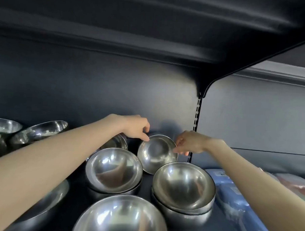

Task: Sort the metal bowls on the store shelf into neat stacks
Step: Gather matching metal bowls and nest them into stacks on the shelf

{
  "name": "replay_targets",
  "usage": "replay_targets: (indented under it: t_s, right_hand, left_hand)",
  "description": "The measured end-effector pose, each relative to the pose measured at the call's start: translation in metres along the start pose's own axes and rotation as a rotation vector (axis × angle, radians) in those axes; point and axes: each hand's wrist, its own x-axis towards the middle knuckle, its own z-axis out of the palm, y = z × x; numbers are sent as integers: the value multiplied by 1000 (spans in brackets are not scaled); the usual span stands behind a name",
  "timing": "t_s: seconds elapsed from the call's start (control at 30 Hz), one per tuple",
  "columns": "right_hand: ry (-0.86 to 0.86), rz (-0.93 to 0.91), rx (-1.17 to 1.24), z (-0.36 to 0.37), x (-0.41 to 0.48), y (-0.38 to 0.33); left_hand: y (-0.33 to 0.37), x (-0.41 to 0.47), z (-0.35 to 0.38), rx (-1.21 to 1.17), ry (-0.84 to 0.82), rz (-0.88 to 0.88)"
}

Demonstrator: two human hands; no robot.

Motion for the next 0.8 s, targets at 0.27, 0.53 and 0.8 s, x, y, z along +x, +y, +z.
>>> replay_targets:
  t_s: [0.27,0.53,0.8]
  right_hand:
    - [-50,2,4,17,9,12]
    - [51,13,-33,16,9,13]
    - [-21,28,-44,15,8,10]
  left_hand:
    - [4,11,9,-21,9,33]
    - [11,18,22,-26,-43,52]
    - [9,33,29,-27,-89,35]
